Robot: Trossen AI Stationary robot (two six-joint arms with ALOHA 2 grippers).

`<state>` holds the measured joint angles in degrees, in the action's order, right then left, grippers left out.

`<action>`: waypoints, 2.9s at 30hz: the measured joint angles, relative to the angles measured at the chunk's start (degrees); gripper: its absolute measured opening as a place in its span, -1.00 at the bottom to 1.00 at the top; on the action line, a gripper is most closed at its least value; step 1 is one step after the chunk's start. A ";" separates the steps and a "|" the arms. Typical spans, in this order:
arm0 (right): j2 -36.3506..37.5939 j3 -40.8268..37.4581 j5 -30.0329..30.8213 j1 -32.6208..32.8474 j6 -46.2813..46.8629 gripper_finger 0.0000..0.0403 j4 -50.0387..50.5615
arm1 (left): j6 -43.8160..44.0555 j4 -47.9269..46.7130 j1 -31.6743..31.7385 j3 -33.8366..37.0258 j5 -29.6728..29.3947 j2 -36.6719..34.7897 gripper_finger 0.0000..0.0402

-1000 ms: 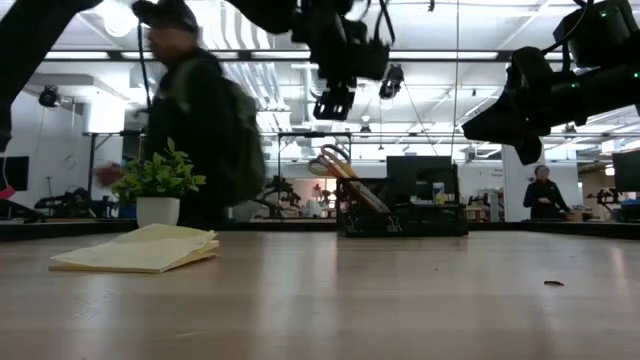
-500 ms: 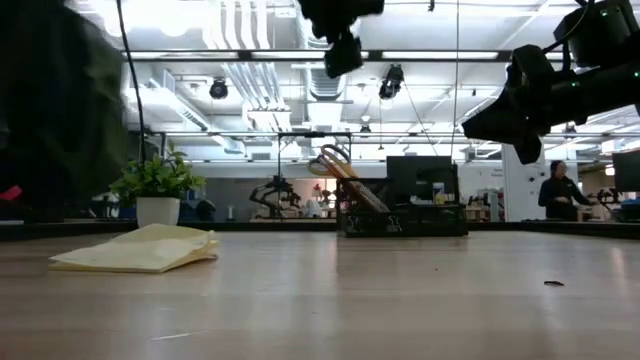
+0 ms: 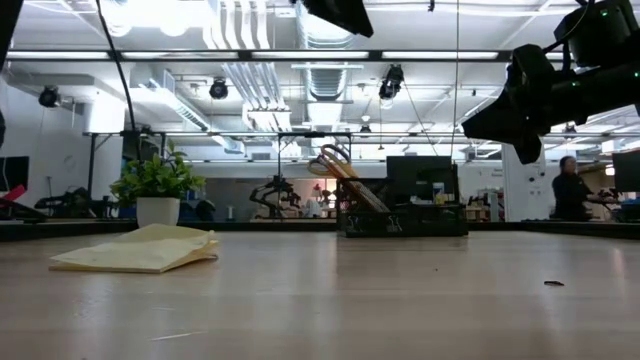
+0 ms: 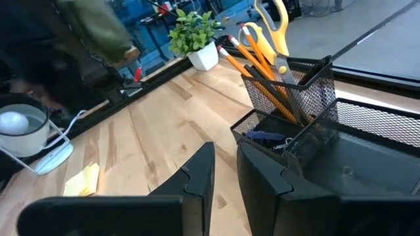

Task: Pick and place office supplies into organizer
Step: Put the sticky note into the desk organizer

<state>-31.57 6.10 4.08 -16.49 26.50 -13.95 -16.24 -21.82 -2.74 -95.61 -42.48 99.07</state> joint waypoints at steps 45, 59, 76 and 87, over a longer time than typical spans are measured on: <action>-0.11 0.01 0.02 0.00 -0.50 -0.72 0.48 | 10.79 -35.00 -1.92 13.95 57.49 6.72 -0.05; -0.11 0.00 0.04 -0.01 -1.06 -0.72 0.50 | 9.84 -25.49 -1.51 24.48 63.60 6.66 -0.05; -0.10 0.00 0.04 0.00 -1.05 -0.72 0.52 | 11.38 -23.54 -1.40 25.00 69.05 11.69 -0.05; -0.09 0.01 0.04 -0.02 -1.20 -0.72 1.53 | 11.18 -22.49 -1.44 25.05 68.81 11.79 -0.31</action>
<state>-31.66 6.11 4.12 -16.51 25.30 -12.43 -5.06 -44.31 -4.19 -70.57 26.33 110.87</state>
